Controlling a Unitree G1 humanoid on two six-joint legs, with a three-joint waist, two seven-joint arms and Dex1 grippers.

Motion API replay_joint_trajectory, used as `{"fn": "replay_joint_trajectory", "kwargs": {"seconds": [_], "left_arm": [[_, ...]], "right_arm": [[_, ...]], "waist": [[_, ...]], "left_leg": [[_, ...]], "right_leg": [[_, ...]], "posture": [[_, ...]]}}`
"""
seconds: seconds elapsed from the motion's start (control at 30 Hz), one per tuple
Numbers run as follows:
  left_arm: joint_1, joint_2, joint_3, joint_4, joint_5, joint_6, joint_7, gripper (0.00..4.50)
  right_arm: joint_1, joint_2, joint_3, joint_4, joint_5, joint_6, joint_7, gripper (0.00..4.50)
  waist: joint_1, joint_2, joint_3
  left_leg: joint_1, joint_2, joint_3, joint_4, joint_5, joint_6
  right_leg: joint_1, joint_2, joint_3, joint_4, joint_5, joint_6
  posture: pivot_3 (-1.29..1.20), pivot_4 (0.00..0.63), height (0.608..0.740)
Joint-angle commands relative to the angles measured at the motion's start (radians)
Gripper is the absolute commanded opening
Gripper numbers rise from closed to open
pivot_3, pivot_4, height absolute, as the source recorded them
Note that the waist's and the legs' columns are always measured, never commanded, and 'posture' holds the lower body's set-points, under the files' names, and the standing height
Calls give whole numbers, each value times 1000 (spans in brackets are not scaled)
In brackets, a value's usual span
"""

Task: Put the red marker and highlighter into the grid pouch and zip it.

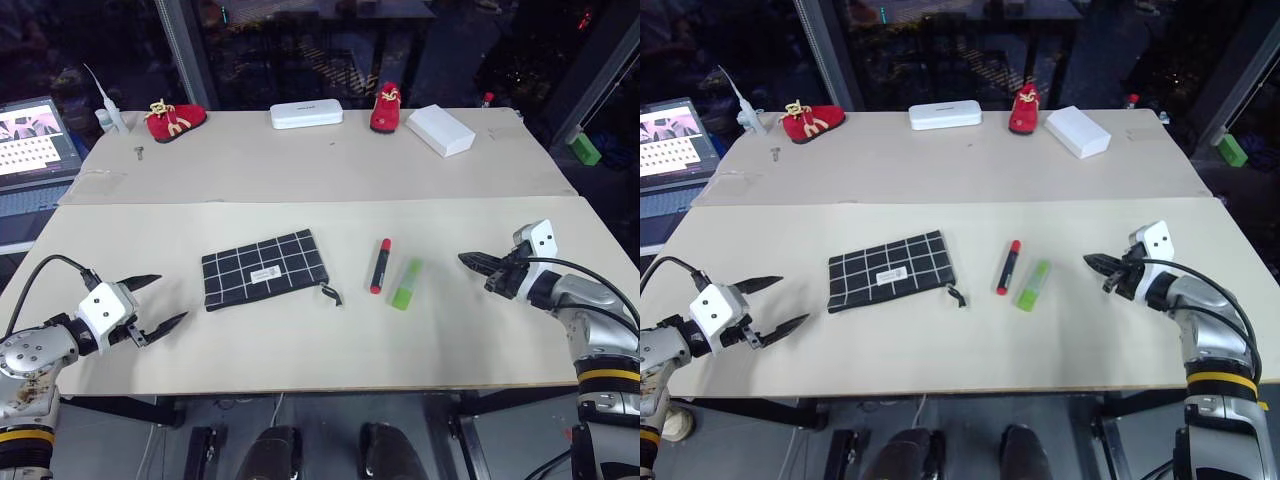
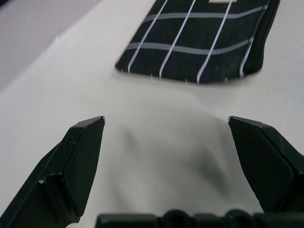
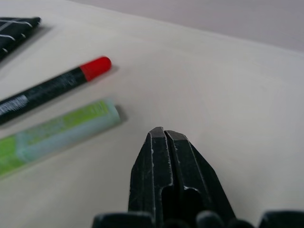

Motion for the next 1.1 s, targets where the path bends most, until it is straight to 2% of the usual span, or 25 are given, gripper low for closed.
{"fn": "replay_joint_trajectory", "kwargs": {"seconds": [0.03, 0.13, 0.2, 0.33, 0.47, 0.6, 0.8, 0.97, 1.1], "left_arm": [[-20, 45, -20, 40, 34, -75, -9, 4500], [-45, 74, -48, 93, 63, -122, -18, 4500], [-69, 89, -71, 132, 86, -163, -19, 4500], [-115, 93, -108, 192, 112, -230, -9, 4500], [-138, 80, -141, 225, 117, -263, -7, 4500], [-150, 71, -157, 242, 116, -279, 4, 4500], [-166, 54, -171, 256, 105, -289, 7, 4500], [-183, 51, -183, 277, 105, -296, 4, 4500], [-192, 50, -194, 294, 100, -303, -3, 4500]], "right_arm": [[-23, 20, 34, -155, 60, 96, 33, 36], [-87, 96, 104, -301, 114, 176, 39, 36], [-158, 163, 180, -336, 75, 186, 7, 36], [-303, 283, 340, -265, -71, 214, -103, 36], [-385, 335, 483, -165, -205, 234, -139, 36], [-422, 368, 540, -77, -286, 180, -170, 36], [-437, 451, 609, -7, -354, 122, -160, 36], [-492, 500, 522, 61, -318, 120, -197, 36], [-501, 500, 494, 28, -295, 141, -164, 36]], "waist": [[-6, 0, 0], [-19, 0, 0], [-24, 1, 1], [-20, 1, 1], [-9, 1, 0], [-5, 1, 0], [-17, 1, 1], [-20, 1, 1], [-19, 1, 1]], "left_leg": [[0, 0, 0, 0, 0, 0], [1, 1, 1, 0, 0, 0], [2, 2, 2, 0, 0, 0], [4, 1, 2, 0, 0, 0], [1, 0, 1, 0, 1, -1], [-3, -1, 1, 0, 1, -1], [1, -1, 1, 1, 2, -2], [3, 0, 1, 1, 3, -4], [3, 0, 1, 1, 3, -5]], "right_leg": [[0, 0, 0, 0, 0, 0], [0, 2, 0, 1, 0, 0], [-1, 4, 2, 2, 1, -2], [-1, 5, -1, 4, 2, -2], [-3, 4, -6, 5, 2, -1], [-3, 3, -6, 4, 4, 1], [-2, 4, -6, 4, 4, 2], [-3, 6, -6, 14, 4, 1], [-3, 6, -6, 14, 4, 1]], "posture": [[0, 150, 740], [0, 150, 740], [0, 150, 740], [0, 150, 740], [0, 150, 740], [0, 150, 740], [0, 150, 740], [0, 150, 740], [0, 150, 740]]}}
